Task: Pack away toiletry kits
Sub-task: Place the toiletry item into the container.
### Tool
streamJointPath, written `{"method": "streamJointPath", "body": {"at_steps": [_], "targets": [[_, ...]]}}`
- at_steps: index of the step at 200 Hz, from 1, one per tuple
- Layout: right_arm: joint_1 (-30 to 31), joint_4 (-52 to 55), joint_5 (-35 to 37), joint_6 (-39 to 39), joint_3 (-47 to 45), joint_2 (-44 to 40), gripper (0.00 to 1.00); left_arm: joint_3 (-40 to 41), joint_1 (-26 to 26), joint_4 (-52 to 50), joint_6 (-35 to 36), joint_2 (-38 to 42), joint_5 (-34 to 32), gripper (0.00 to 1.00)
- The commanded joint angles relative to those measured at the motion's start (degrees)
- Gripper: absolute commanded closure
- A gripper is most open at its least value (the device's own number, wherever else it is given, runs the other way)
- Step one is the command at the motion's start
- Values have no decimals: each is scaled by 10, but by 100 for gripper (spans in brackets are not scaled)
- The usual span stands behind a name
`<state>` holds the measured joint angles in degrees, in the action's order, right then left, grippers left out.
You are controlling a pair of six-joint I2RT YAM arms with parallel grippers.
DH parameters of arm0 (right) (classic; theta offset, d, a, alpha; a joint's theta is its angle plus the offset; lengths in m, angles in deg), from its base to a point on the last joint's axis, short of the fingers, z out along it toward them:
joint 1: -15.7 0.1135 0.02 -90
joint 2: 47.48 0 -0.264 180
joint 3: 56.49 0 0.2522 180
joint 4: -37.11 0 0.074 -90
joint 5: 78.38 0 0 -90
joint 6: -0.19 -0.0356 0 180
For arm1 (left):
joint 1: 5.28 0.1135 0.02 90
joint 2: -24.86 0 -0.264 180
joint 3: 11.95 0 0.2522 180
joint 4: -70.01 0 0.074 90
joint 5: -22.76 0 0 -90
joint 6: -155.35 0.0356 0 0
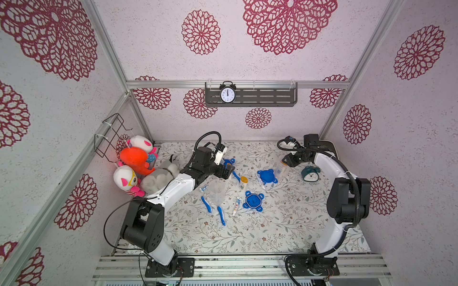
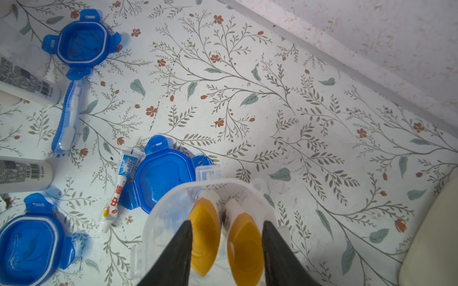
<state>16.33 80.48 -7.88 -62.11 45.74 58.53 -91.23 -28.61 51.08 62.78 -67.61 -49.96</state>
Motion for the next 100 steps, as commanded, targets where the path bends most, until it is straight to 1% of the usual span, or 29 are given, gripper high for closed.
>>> {"method": "streamJointPath", "body": {"at_steps": [1,39,75,86,100], "targets": [[-3,-11,16,-26,-1,-57,53,-8,5,9,6,14,5,3],[-3,-52,43,-84,-39,-123,52,-8,5,5,5,18,0,3],[0,-79,23,-152,-100,-194,51,-3,5,5,3,28,2,3],[11,-75,10,-169,-125,-211,51,1,6,5,2,32,0,3],[47,-75,27,-199,-164,-229,51,9,8,6,2,39,-3,3]]}}
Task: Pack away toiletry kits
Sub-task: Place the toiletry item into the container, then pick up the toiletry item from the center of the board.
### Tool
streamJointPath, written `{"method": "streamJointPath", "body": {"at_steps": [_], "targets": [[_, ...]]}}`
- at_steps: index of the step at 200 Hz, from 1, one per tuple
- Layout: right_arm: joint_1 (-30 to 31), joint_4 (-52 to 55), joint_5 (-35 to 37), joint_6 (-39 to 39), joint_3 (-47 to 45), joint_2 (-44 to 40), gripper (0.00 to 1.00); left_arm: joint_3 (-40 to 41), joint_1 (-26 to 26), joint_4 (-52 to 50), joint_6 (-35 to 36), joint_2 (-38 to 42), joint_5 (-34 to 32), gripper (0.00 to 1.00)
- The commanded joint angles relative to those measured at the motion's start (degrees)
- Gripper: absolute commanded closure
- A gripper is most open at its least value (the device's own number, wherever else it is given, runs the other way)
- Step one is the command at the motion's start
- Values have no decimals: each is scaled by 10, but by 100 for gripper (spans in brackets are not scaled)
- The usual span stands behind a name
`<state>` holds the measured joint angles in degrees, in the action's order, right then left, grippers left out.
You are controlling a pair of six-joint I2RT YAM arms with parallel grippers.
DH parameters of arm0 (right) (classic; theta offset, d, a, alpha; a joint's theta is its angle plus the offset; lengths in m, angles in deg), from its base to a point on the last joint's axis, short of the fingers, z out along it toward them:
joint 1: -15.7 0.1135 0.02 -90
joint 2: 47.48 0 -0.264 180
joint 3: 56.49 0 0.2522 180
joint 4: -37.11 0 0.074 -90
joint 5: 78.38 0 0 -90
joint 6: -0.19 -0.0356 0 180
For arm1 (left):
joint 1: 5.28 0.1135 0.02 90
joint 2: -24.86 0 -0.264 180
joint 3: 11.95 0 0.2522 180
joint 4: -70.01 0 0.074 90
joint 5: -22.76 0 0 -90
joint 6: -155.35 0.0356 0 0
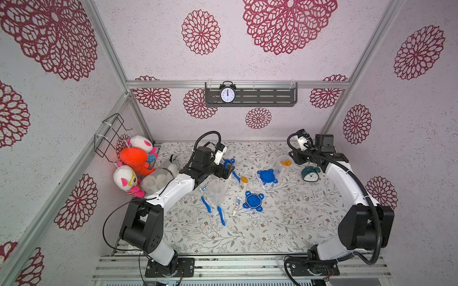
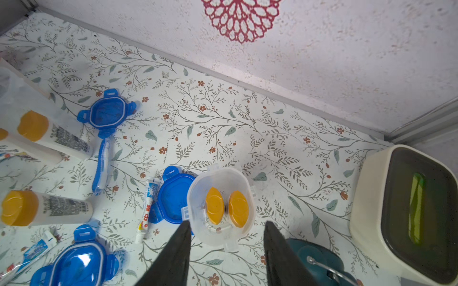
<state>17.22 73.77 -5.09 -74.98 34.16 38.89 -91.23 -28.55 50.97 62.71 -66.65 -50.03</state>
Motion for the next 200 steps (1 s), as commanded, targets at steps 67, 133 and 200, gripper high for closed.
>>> {"method": "streamJointPath", "body": {"at_steps": [67,133,200], "targets": [[209,-36,124,-315,-103,24,55,54,24,18,-9,57,3,3],[231,-3,162,-348,-5,170,56,86,26,23,-17,84,-2,2],[230,23,179,-330,84,282,63,93,25,23,-13,90,-4,2]]}}
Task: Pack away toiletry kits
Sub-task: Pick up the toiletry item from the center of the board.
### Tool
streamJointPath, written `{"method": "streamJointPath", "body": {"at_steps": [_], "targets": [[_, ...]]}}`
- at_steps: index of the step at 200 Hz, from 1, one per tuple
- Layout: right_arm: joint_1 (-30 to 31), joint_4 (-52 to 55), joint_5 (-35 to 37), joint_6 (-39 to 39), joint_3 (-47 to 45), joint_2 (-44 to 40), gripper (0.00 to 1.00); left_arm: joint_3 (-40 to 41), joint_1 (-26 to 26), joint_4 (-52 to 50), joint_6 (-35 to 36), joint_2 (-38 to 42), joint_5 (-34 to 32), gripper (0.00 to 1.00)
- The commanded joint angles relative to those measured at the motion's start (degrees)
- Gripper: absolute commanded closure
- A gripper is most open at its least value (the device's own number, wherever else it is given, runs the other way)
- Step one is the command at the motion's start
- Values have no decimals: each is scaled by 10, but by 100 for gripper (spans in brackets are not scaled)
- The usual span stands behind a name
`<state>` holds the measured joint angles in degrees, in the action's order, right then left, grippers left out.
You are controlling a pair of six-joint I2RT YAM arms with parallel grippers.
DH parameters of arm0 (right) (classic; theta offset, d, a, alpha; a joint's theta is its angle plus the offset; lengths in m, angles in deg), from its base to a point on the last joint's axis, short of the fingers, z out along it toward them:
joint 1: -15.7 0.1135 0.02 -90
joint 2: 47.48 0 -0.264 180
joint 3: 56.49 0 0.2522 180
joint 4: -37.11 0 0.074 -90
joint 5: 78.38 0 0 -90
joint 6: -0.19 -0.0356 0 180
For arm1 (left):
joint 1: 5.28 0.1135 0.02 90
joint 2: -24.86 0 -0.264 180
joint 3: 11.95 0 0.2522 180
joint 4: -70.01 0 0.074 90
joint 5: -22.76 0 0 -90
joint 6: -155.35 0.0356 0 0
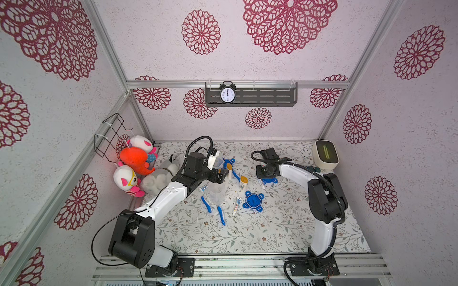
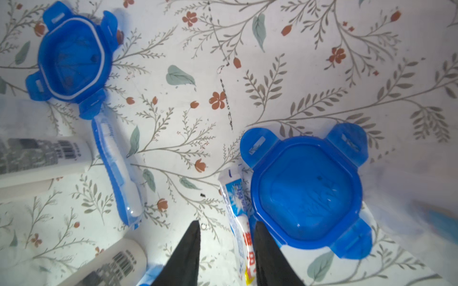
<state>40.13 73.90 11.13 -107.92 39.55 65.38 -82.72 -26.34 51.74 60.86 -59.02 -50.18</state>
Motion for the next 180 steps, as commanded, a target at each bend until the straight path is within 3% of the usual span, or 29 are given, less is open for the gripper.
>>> {"method": "streamJointPath", "body": {"at_steps": [1,64,180], "targets": [[2,22,18,-1,31,18,63,8,3,15,5,13,-2,2],[2,27,24,5,49,60,65,8,3,14,10,11,-5,2],[16,18,61,36,36,22,93,1,3,13,5,3,-2,3]]}}
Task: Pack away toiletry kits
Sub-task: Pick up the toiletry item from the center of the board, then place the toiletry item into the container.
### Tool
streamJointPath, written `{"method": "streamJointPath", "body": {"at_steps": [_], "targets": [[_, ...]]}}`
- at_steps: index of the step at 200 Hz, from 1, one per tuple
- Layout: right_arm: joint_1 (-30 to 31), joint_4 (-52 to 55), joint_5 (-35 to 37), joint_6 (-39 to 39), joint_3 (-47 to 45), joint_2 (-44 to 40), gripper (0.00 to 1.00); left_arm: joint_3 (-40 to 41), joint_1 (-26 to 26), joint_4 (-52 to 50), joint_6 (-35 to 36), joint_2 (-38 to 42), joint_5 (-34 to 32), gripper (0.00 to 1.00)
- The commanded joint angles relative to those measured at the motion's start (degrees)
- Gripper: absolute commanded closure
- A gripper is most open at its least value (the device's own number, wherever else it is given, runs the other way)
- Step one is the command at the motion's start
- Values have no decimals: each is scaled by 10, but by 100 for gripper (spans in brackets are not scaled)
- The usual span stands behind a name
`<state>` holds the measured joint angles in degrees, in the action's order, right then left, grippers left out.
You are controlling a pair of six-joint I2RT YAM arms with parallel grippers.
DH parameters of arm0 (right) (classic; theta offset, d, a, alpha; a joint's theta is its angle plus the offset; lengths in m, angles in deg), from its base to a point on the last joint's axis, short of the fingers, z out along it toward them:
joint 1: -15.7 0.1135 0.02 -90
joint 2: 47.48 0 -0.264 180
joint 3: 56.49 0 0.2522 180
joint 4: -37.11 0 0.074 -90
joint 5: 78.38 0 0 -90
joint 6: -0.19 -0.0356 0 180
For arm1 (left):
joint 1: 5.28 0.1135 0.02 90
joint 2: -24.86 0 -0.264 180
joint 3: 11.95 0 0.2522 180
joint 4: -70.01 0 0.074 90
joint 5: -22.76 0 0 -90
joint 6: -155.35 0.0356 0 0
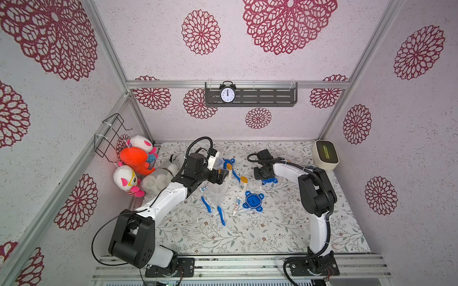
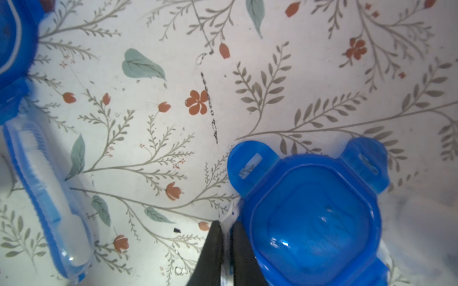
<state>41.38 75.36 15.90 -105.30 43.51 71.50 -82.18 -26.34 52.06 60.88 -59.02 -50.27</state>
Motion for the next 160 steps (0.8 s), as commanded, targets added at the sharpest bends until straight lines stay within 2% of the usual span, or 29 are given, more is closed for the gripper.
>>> {"method": "streamJointPath", "body": {"at_steps": [1,66,116,142,160], "targets": [[3,3,13,9,-4,-42,94,-4,3,10,5,3,-1,3],[-10,-36,31,26,-45,-198,96,-14,3,10,1,-6,8,3],[-104,-182,7,72,-135,-347,96,-22,3,11,2,-7,12,3],[-156,-267,-5,90,-178,-373,96,-23,3,12,2,-8,12,3],[-168,-330,-11,118,-202,-372,97,-25,3,12,1,-10,11,3]]}}
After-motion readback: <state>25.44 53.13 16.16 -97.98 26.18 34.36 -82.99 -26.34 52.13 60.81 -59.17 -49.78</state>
